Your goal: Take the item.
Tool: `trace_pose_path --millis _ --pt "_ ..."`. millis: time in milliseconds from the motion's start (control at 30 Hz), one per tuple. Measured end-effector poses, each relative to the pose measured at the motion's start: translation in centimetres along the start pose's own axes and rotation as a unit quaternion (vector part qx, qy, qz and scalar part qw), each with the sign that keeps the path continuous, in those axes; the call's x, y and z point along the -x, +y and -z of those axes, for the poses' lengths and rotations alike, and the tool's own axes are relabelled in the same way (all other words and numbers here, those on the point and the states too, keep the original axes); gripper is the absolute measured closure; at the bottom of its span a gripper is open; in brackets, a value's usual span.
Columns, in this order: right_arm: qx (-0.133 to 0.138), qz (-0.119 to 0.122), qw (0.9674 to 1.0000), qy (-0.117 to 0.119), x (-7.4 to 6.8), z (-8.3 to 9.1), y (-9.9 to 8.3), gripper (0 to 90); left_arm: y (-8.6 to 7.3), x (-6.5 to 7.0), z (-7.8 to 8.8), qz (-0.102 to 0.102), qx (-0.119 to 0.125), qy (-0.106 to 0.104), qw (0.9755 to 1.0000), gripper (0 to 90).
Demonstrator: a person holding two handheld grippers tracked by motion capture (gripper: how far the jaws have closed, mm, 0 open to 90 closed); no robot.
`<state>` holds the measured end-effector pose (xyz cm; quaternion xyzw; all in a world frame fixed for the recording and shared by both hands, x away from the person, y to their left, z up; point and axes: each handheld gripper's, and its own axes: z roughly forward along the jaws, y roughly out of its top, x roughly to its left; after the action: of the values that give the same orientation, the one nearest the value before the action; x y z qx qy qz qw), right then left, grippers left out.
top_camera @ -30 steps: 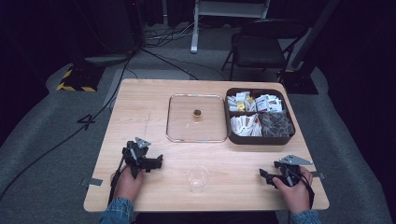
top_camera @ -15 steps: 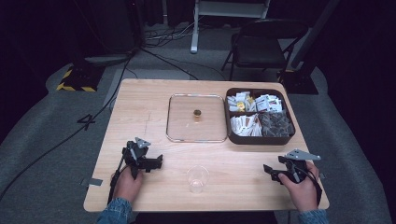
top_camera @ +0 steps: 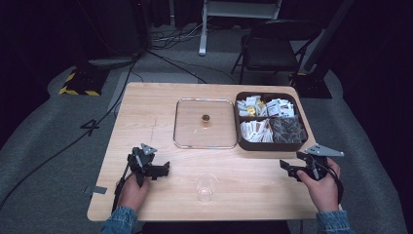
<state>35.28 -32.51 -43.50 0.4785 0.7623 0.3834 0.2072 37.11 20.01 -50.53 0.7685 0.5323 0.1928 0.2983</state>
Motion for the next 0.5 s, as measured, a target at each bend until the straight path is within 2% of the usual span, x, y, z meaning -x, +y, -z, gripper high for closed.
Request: trace_pose_path --millis 167,233,300,500 --pt "0.016 -0.008 0.9998 -0.006 0.4 0.1 0.5 19.6 0.0 0.0 0.0 0.000 0.000 0.000 1.0000 0.1" --pt "0.023 -0.008 0.9997 -0.011 0.7 0.2 1.1 19.4 0.0 0.0 0.0 0.000 0.000 0.000 1.0000 0.1" --pt "0.023 0.007 0.9995 -0.020 1.1 0.1 2.3 19.3 0.0 0.0 0.0 0.000 0.000 0.000 1.0000 0.1" --pt "0.027 0.000 0.9993 -0.026 2.7 -0.2 4.3 18.8 0.0 0.0 0.0 0.000 0.000 0.000 1.0000 0.1"
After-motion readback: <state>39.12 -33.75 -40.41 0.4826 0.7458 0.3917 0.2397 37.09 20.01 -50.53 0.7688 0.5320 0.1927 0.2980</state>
